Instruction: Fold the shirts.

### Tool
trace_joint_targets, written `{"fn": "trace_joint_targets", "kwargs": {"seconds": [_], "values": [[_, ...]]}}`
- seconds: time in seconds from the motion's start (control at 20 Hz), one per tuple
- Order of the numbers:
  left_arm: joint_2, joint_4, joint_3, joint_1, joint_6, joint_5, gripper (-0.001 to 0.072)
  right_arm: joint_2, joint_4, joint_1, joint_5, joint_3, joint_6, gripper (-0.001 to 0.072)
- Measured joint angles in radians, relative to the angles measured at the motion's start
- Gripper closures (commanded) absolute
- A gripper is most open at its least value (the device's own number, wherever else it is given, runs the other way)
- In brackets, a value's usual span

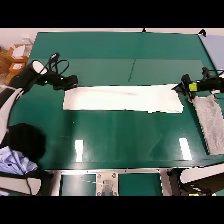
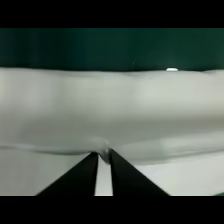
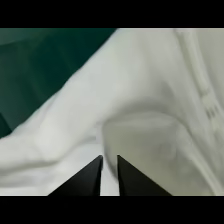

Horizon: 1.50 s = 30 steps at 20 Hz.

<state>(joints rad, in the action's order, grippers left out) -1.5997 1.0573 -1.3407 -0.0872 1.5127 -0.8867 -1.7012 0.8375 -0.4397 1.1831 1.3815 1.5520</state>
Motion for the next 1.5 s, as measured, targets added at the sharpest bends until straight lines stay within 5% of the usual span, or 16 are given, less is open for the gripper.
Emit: {"fn": "trace_joint_targets", "kwargs": {"seconds": [0.15, 0.25, 0.45, 0.6, 0.7, 0.8, 0.85, 1.0, 1.05, 1.15, 1.25, 1.5], "values": [[-0.055, -0.04, -0.061, 0.006, -0.023, 0.009, -0.0008, -0.09, -0.035, 0.002, -0.002, 0.109, -0.051, 0.0184], [-0.068, -0.046, -0.108, 0.024, -0.035, -0.043, -0.0008, -0.117, -0.037, -0.027, 0.037, 0.184, -0.103, 0.0102], [-0.082, -0.044, -0.217, 0.085, -0.047, -0.213, -0.0005, -0.15, 0.034, -0.105, 0.117, 0.266, -0.207, 0.0073], [-0.084, -0.047, -0.265, 0.108, -0.047, -0.308, 0.0193, -0.202, 0.069, -0.136, 0.188, 0.284, -0.282, 0.0071], [-0.086, -0.055, -0.279, 0.112, -0.048, -0.349, 0.0212, -0.245, 0.074, -0.14, 0.228, 0.29, -0.327, 0.007], [-0.086, -0.08, -0.286, 0.115, -0.049, -0.369, 0.0609, -0.285, 0.052, -0.137, 0.261, 0.294, -0.368, 0.0071], [-0.087, -0.108, -0.289, 0.115, -0.06, -0.377, 0.0674, -0.305, 0.034, -0.129, 0.28, 0.295, -0.387, 0.0071], [-0.086, -0.216, -0.293, 0.116, -0.106, -0.385, 0.0674, -0.347, 0.027, -0.099, 0.298, 0.298, -0.416, 0.0076], [-0.086, -0.251, -0.293, 0.115, -0.119, -0.383, 0.0674, -0.359, 0.018, -0.086, 0.305, 0.297, -0.43, 0.0106], [-0.087, -0.296, -0.294, 0.099, -0.141, -0.377, 0.0675, -0.372, 0.026, -0.069, 0.305, 0.297, -0.449, 0.0461], [-0.089, -0.318, -0.291, 0.064, -0.161, -0.364, 0.0675, -0.381, 0.045, -0.056, 0.309, 0.297, -0.471, 0.0691], [-0.113, -0.328, -0.287, -0.096, -0.2, -0.231, 0.0682, -0.382, 0.044, -0.047, 0.343, 0.314, -0.489, 0.0691]]}}
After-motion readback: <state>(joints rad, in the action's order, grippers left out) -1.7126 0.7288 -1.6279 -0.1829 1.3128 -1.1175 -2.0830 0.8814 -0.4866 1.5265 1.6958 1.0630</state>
